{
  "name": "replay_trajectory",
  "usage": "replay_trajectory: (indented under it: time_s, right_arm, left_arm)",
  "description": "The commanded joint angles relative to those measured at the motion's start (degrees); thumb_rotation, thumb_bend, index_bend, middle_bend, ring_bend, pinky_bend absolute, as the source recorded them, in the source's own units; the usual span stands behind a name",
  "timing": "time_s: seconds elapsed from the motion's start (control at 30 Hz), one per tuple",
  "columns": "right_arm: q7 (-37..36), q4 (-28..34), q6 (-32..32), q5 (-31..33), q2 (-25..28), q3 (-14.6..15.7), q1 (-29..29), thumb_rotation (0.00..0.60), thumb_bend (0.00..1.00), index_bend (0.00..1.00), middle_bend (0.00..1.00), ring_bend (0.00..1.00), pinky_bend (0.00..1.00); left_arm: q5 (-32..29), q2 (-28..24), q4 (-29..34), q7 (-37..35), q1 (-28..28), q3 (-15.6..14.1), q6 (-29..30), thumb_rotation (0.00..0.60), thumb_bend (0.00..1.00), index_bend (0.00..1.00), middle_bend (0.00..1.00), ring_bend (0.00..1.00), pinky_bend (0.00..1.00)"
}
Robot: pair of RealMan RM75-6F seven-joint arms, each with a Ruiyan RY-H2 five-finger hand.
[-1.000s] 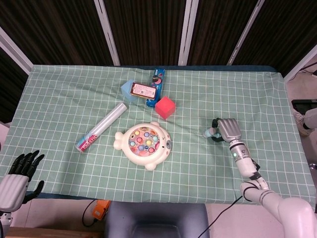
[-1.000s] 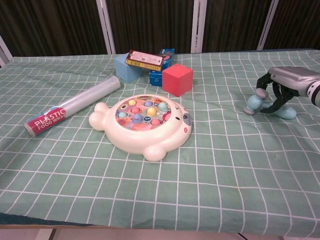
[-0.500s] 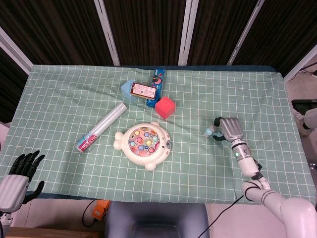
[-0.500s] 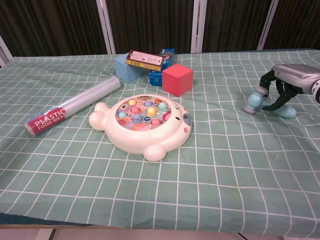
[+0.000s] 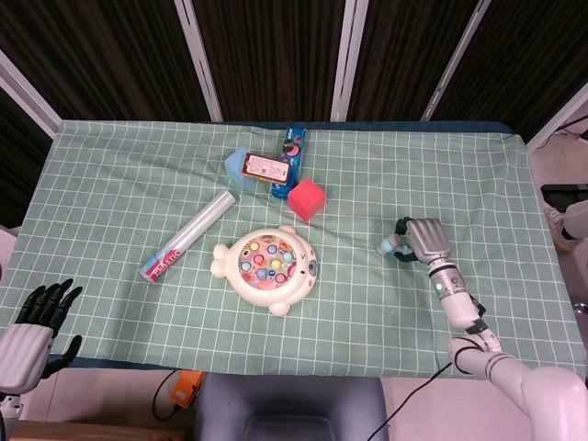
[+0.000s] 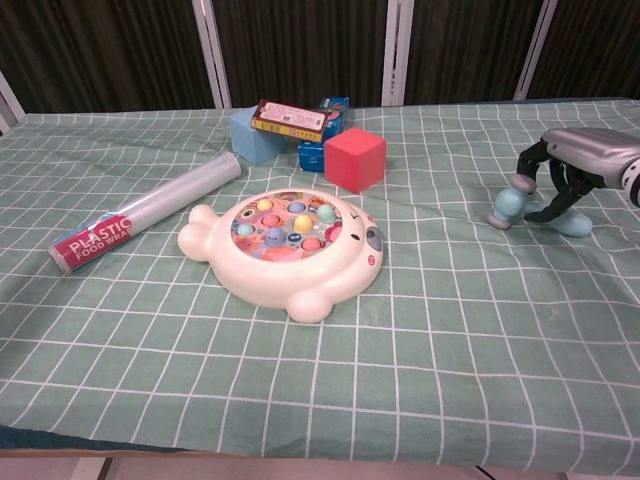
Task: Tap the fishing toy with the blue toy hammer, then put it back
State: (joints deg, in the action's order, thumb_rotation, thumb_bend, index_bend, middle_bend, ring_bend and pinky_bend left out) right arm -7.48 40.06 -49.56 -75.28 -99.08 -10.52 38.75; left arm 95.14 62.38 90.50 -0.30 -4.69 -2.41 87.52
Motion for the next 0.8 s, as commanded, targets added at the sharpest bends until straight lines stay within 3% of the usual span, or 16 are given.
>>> replay_trajectory:
  time_s: [0.03,0.5,0.8]
  right_arm:
    - [0.2,0.4,-0.2,0.0,0.2,0.0,-0.1,0.6,0.33,0.63,0.57,0.7,0.7]
    - [0.8,3.2,-1.6,0.2,2.0,-0.2,-1.0,0.6,0.32,0.54,0.51,0.69,0.7]
    - [1.3,8.1,-6.2,-0.6,5.2,-0.3,-3.0,0.6,0.31,0.52,0.49,0.69,0.7]
  left_arm:
    - [0.1,0.0,0.0,-0.1,0.0,0.0,0.1,0.6,0.41,0.0,0.01,0.0,0.07]
    - [0.4,-0.1,-0.2,-0.4,0.1,-0.1,0.4,0.6,0.41,0.0,0.02,0.0,0.07]
    - [0.5,0.0,-0.2,-0.4,0.1,-0.1,0.5,0.6,0.41,0.0,0.01,0.0,0.07]
